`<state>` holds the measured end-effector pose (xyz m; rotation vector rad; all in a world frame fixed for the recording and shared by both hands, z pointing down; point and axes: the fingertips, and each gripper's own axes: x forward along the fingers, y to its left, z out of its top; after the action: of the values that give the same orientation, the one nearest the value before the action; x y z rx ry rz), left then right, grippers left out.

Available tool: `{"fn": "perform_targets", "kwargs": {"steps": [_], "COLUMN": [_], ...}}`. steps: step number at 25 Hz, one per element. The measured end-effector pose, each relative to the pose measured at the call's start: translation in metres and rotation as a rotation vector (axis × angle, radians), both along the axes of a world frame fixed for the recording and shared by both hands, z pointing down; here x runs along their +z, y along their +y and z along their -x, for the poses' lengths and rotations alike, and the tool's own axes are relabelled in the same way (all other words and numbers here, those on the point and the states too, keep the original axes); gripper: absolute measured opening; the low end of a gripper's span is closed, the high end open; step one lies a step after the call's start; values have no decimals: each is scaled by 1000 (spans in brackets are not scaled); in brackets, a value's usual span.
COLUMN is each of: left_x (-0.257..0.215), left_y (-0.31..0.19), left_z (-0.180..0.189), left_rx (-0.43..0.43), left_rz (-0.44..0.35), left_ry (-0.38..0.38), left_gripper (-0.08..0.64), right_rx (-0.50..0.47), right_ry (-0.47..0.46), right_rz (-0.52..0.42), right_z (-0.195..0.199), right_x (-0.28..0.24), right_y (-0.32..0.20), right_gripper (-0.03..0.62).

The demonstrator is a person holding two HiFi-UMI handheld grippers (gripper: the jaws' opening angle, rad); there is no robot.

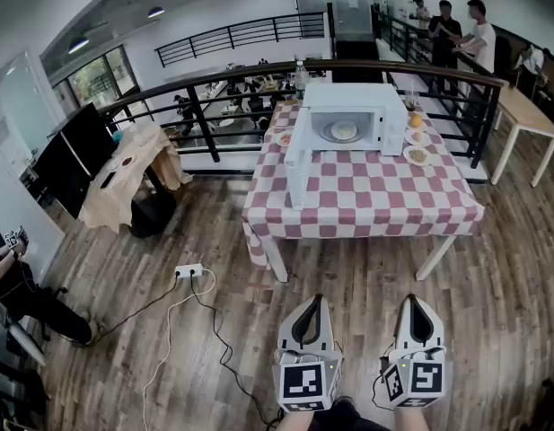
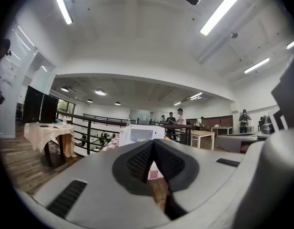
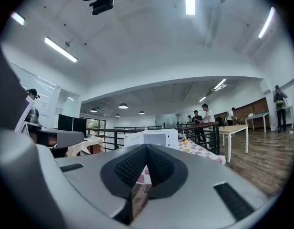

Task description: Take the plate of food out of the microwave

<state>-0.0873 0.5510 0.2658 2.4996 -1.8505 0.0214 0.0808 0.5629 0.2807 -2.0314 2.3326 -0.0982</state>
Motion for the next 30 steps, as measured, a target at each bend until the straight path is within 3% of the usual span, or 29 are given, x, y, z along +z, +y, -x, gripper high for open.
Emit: {"fn": "perform_targets", "kwargs": {"steps": [4, 16, 21, 26, 30], "left_x": [3, 9, 12, 11, 15], "left_y": [1, -1, -1, -9, -16], "left_z": [-5, -30, -35, -36, -44], "left_rx": [3, -10, -23, -35, -22], "left_rz": [52, 12, 49, 3, 46], "left_ry": [9, -2, 7, -3, 2], "left_gripper": [21, 23, 22, 22, 21], "right_rx": [-10, -49, -64, -77, -70], "right_ry": [0, -20, -32, -43, -21], "right_rz": [-1, 9, 22, 36, 40], "right_z": [-2, -28, -32, -35, -39], "right_x": [1, 13, 18, 22, 21], "right_y": [-2, -8, -9, -15, -22], "right_gripper": [-6, -6, -6, -6, -6]}}
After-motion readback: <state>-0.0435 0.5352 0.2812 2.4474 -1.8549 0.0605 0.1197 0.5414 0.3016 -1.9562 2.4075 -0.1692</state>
